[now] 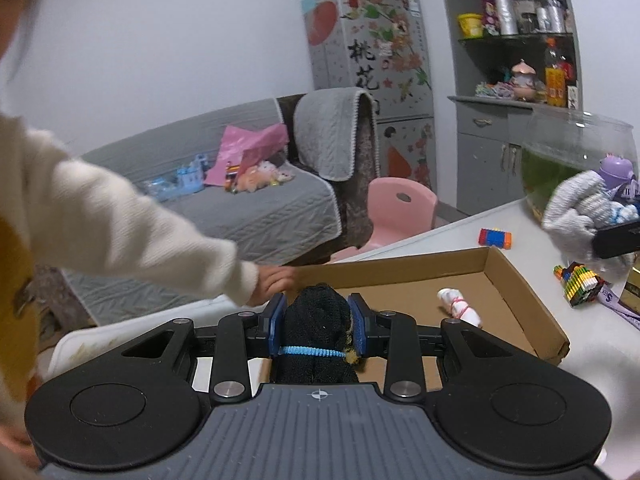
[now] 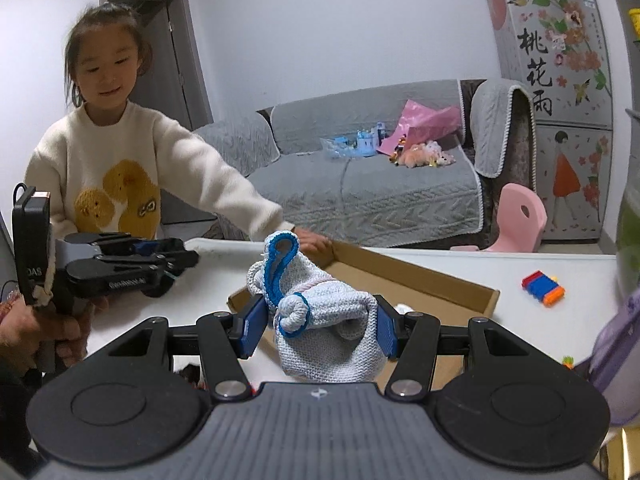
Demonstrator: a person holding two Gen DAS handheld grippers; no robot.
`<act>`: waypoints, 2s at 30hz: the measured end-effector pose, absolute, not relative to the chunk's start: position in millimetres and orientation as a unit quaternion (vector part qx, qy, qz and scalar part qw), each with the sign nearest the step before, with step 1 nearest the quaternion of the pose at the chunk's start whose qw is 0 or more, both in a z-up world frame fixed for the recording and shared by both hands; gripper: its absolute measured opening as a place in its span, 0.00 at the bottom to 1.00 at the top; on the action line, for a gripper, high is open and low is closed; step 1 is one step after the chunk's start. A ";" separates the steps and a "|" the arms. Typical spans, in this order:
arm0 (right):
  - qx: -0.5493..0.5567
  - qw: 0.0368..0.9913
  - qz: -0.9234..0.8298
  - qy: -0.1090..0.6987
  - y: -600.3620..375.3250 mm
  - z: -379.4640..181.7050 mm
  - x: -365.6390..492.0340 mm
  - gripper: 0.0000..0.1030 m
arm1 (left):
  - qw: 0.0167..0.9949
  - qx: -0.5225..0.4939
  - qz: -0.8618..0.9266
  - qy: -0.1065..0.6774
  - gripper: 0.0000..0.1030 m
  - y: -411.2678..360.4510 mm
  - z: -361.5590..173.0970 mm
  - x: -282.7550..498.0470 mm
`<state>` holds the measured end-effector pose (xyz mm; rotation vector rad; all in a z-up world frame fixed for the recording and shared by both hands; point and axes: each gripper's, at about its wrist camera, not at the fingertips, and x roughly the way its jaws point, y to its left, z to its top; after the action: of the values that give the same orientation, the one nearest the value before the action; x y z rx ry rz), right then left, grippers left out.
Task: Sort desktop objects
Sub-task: 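Place both held socks into the cardboard box and open both grippers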
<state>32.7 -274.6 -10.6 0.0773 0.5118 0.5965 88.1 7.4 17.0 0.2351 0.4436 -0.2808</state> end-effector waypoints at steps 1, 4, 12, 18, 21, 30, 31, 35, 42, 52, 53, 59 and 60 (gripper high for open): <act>0.040 0.923 0.292 0.249 -273.5 -11.4 36.5 0.50 | 0.958 0.121 -0.140 0.219 0.39 2.4 15.7 92.5; 0.050 0.921 0.294 0.250 -269.9 -14.0 52.1 0.50 | 0.954 0.141 -0.145 0.221 0.39 -12.2 10.1 106.2; 0.035 0.916 0.296 0.267 -252.8 -24.8 81.4 0.50 | 0.940 0.158 -0.161 0.255 0.39 -39.3 -17.8 145.5; 0.028 0.913 0.289 0.286 -249.8 -36.7 95.9 0.50 | 0.932 0.161 -0.174 0.276 0.39 -46.7 -41.7 160.8; 0.029 0.912 0.284 0.296 -248.1 -42.0 101.1 0.50 | 0.928 0.159 -0.182 0.284 0.39 -50.9 -50.1 165.0; 0.024 0.909 0.270 0.316 -242.6 -52.4 113.5 0.50 | 0.922 0.163 -0.194 0.294 0.39 -59.5 -65.9 170.3; 0.025 0.909 0.269 0.317 -242.5 -52.8 115.9 0.50 | 0.921 0.163 -0.194 0.295 0.39 -59.8 -67.0 171.1; 0.021 0.909 0.265 0.320 -239.6 -54.5 122.7 0.50 | 0.919 0.163 -0.196 0.302 0.39 -62.3 -70.7 176.2; 0.014 0.910 0.254 0.327 -235.6 -57.5 138.7 0.50 | 0.913 0.144 -0.202 0.323 0.39 -55.3 -76.6 181.9; 0.001 0.909 0.252 0.333 -226.9 -62.8 141.4 0.50 | 0.903 0.133 -0.233 0.335 0.39 -66.2 -81.9 185.3; -0.001 0.908 0.250 0.336 -227.0 -64.3 141.9 0.50 | 0.902 0.134 -0.242 0.332 0.39 -69.2 -81.9 183.7; -0.003 0.909 0.239 0.343 -234.2 -68.5 139.7 0.50 | 0.893 0.149 -0.258 0.337 0.41 -85.0 -89.0 183.3; -0.004 0.908 0.238 0.344 -234.8 -69.0 139.3 0.50 | 0.893 0.152 -0.257 0.336 0.42 -86.2 -90.4 183.4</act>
<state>139.3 -234.8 -69.0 -0.0078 0.7102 0.4920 183.4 -86.2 -90.4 0.3149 0.6978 -0.5333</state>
